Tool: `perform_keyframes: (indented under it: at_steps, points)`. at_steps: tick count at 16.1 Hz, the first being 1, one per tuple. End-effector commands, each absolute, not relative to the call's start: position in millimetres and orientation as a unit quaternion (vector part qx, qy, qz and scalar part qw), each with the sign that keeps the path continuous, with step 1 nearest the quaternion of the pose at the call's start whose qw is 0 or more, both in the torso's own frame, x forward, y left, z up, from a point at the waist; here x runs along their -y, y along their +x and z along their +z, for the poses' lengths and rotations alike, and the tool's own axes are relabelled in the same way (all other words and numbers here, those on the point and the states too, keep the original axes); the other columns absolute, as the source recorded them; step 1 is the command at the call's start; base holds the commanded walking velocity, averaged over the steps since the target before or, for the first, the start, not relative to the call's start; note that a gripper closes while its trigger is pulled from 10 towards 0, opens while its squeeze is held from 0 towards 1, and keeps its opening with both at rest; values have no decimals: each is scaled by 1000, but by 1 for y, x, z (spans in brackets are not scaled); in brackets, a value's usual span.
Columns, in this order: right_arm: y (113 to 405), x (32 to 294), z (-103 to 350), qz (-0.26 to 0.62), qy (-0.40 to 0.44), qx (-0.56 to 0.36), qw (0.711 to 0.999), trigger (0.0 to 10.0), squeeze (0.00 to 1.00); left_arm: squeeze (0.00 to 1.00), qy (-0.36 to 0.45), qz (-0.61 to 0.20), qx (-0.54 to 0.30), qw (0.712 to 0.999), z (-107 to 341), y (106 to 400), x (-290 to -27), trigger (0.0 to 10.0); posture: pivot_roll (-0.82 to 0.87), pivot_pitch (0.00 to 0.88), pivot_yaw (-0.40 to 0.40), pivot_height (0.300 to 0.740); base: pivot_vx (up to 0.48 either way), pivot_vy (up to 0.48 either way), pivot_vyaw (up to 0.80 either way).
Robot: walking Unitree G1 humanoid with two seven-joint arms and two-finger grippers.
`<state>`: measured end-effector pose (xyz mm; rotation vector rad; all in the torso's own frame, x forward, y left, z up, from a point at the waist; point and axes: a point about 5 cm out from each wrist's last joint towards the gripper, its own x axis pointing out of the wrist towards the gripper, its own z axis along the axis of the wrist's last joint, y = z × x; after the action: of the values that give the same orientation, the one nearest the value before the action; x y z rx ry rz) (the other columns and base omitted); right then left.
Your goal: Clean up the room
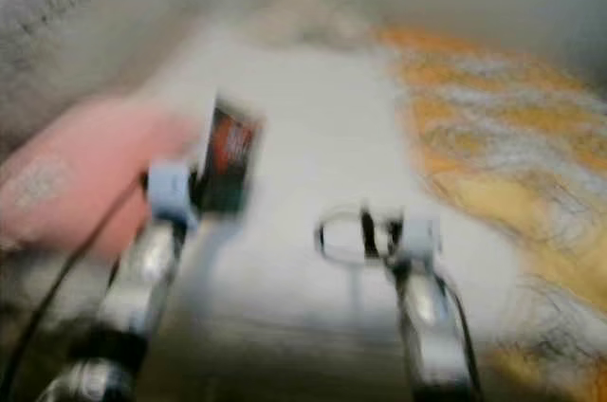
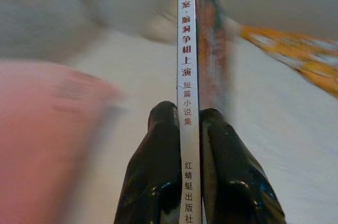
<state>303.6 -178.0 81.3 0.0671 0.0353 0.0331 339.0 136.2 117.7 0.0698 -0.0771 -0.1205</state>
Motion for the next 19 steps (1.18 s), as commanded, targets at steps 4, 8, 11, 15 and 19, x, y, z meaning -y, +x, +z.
perform_keyframes:
  at_steps: [4, 8, 11, 15, 19]
  points:
    - [298, 177, 75, 9, 42, -14, 999, 10000, 0, 0, 49, -100, 51, 992, 134, 347, -124, 10000, 74, 0, 12, 740, 71, 96, 130]
    - [292, 172, 69, 13, 41, -17, 999, 10000, 0, 0, 71, -113, 42, 990, 133, 348, -109, 10000, 64, 0, 20, 740, 123, 206, 0]
    - [291, 171, 69, 16, 38, -17, 999, 10000, 0, 0, 73, -118, 45, 989, 136, 349, -104, 10000, 62, 0, 19, 740, 0, 0, 0]
    - [292, 170, 68, 20, 35, -17, 999, 10000, 0, 0, 30, -111, 36, 993, 137, 351, -104, 10000, 65, 0, 18, 740, 120, 0, 0]
    - [293, 168, 69, 27, 33, -17, 999, 10000, 0, 0, 34, -96, 31, 994, 136, 355, -106, 10000, 65, 0, 11, 740, 480, 0, 0]
